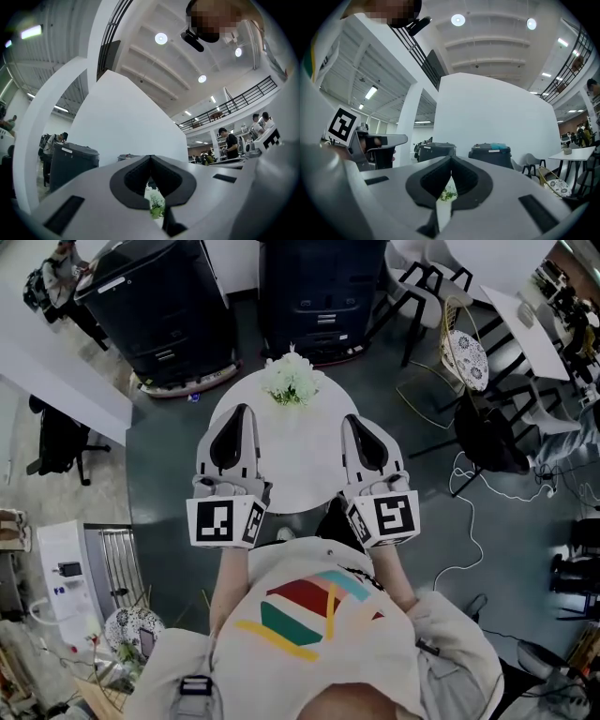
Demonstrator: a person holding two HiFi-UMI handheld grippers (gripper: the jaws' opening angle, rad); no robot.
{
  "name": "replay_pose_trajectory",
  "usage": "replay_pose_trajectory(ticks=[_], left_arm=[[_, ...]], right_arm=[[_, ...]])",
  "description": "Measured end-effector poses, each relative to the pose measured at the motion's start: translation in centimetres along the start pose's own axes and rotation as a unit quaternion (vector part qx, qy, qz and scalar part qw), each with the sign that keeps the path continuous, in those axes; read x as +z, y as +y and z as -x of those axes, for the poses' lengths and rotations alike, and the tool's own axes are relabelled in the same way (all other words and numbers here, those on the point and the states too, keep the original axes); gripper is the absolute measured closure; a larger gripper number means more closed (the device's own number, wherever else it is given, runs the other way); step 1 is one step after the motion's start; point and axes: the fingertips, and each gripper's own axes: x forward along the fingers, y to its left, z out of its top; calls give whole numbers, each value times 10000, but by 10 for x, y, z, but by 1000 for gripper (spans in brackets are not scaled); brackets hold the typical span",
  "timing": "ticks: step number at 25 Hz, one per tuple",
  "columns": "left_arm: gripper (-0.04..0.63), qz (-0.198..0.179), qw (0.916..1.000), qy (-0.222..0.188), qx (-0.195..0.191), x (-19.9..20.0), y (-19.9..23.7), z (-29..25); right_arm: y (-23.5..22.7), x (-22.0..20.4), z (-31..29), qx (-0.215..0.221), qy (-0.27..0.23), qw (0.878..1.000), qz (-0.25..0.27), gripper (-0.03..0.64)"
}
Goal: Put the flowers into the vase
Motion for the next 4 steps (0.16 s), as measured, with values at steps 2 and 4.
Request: replay_pose_trajectory(ticks=[2,4], left_arm=[[589,22,10000,36,17,-4,4,-1],[589,34,10000,77,35,-7,7,-1]], right_arm=[[2,-3,-2,53,43,10000,25,603],[5,-8,-4,90,99,9999,43,603]])
